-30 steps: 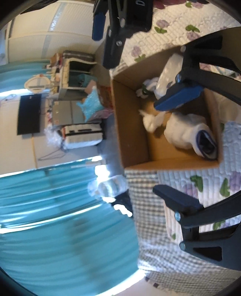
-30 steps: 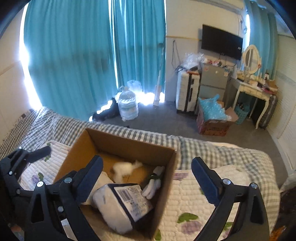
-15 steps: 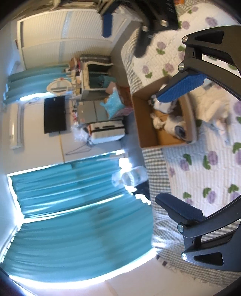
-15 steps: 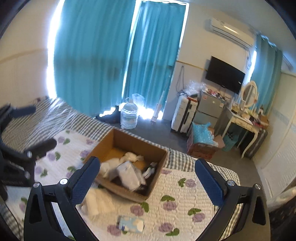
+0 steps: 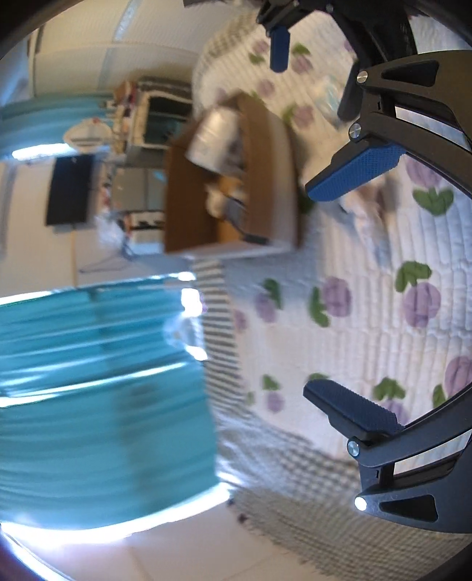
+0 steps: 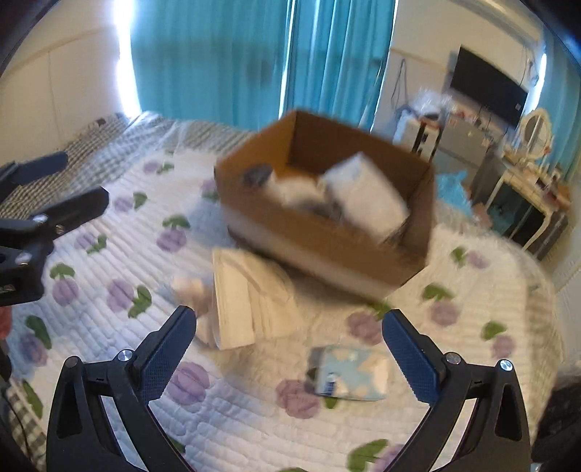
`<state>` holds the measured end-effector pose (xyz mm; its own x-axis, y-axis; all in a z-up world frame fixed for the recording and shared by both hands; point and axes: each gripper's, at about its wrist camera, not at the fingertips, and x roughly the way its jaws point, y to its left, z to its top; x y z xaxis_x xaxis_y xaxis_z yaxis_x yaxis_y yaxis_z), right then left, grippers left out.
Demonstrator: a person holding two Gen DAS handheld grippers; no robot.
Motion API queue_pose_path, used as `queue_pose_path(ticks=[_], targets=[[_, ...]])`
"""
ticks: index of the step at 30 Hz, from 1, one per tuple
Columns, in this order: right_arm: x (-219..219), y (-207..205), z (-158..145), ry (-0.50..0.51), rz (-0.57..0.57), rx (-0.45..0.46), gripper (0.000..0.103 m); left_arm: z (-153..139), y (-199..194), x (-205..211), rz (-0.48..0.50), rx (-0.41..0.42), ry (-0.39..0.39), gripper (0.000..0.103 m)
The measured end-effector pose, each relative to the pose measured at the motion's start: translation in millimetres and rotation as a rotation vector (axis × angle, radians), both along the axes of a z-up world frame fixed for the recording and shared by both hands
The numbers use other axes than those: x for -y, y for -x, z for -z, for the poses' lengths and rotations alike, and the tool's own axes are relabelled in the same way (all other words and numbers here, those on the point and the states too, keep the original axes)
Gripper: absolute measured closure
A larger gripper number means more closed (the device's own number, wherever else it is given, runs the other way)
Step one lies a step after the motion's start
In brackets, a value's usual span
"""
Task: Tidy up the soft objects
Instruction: 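Grasp the crumpled white cloth with the left tool while the right tool grasps the face mask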
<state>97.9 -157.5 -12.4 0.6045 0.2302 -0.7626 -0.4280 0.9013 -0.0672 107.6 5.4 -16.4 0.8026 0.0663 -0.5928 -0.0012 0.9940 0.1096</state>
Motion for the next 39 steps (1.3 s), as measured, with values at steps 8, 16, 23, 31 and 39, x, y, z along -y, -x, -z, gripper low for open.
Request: queue_pose_path(ticks=[8, 16, 23, 31, 39], targets=[[-16.5, -32.1, 47.6, -0.090, -0.047, -0.095, 0.015, 53.8, -9.5, -9.1, -0.009, -0.097, 0.019, 0.003], [-4.4, -33.9, 55.8, -0.084, -0.022, -0.109, 0.090, 58.4, -4.4, 5.8, 0.055, -0.101, 0.033, 0.003], [29.9, -18.0, 28.8, -0.120, 0.040, -0.041, 0.093, 62.2, -5.7, 25.9, 0.121, -0.122, 0.066, 0.005], [46.7, -17.2, 24.9, -0.137, 0.078, -0.035, 0.093, 97.3, -35.9, 46.0, 0.218, -0.250, 0.116, 0.064], [49.2, -14.0, 26.7, -0.130, 0.086, -0.037, 0.093, 88.0, -17.2, 46.6, 0.247, -0.246, 0.140, 0.090]])
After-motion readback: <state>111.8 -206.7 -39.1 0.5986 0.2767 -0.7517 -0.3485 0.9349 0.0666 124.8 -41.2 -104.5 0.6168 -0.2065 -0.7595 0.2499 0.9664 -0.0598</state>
